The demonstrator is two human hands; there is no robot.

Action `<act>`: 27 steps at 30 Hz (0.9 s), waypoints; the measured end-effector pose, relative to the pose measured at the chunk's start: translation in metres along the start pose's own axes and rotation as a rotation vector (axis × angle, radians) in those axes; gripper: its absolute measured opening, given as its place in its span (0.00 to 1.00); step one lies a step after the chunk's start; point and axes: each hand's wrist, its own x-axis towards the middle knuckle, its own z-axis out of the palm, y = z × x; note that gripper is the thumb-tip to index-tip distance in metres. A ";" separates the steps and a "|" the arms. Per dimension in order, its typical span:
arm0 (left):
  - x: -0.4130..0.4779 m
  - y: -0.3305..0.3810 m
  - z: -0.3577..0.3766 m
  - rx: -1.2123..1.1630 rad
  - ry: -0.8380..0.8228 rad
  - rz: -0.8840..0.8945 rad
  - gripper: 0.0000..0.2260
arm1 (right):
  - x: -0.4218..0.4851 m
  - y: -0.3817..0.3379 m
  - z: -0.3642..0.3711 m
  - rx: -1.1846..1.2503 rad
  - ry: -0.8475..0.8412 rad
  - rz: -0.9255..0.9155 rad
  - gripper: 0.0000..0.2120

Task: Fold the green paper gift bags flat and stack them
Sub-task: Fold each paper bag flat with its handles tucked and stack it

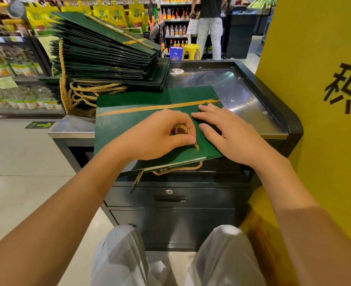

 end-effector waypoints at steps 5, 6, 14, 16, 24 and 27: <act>-0.001 -0.005 -0.010 -0.440 0.265 -0.055 0.05 | -0.001 -0.001 0.001 0.000 0.007 0.005 0.20; -0.001 -0.007 -0.012 -0.574 0.320 -0.090 0.05 | 0.000 -0.001 0.000 0.004 0.005 0.009 0.20; -0.014 -0.022 -0.017 -0.413 0.392 -0.169 0.12 | 0.000 -0.001 0.000 -0.010 -0.008 0.025 0.20; -0.026 -0.025 -0.027 -0.268 0.373 -0.195 0.20 | 0.000 -0.002 -0.001 -0.001 -0.011 0.029 0.20; -0.077 -0.039 -0.030 0.101 0.184 -0.118 0.16 | 0.000 -0.004 -0.001 0.010 -0.009 0.043 0.20; -0.079 -0.036 -0.021 0.095 0.182 -0.110 0.14 | 0.000 -0.003 -0.001 0.012 -0.009 0.045 0.20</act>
